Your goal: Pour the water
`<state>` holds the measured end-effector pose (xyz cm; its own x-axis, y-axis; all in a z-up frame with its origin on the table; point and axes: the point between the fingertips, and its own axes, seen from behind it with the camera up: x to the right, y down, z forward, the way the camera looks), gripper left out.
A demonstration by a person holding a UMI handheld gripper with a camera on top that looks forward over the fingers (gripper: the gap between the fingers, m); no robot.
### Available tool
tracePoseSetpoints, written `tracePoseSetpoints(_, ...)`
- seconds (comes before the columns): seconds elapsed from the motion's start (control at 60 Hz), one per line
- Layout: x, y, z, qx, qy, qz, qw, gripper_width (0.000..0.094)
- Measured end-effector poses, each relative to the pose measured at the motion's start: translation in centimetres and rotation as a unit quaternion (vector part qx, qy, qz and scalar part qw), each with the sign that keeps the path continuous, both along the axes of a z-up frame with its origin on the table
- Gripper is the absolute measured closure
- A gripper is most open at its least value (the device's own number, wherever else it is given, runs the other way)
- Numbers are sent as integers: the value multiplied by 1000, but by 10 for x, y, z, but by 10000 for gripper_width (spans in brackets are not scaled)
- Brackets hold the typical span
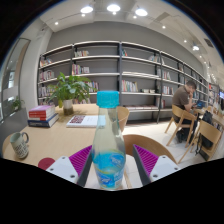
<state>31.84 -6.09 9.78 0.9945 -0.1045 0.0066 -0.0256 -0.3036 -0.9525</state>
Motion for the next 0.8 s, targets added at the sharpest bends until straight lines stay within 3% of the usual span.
tracePoseSetpoints(0.083,-5,11,1,27,-15,17,999,369)
tracePoseSetpoints(0.2,-8,16,6,55,-29,16,998,425)
tracePoseSetpoints(0.333,-9,19,5,74,-22,5,997,576)
tracePoseSetpoints(0.633,-13,18,21,44,-115,-15,992,592)
tracePoseSetpoints(0.8,-75,22,70,24,-290,22,956,594)
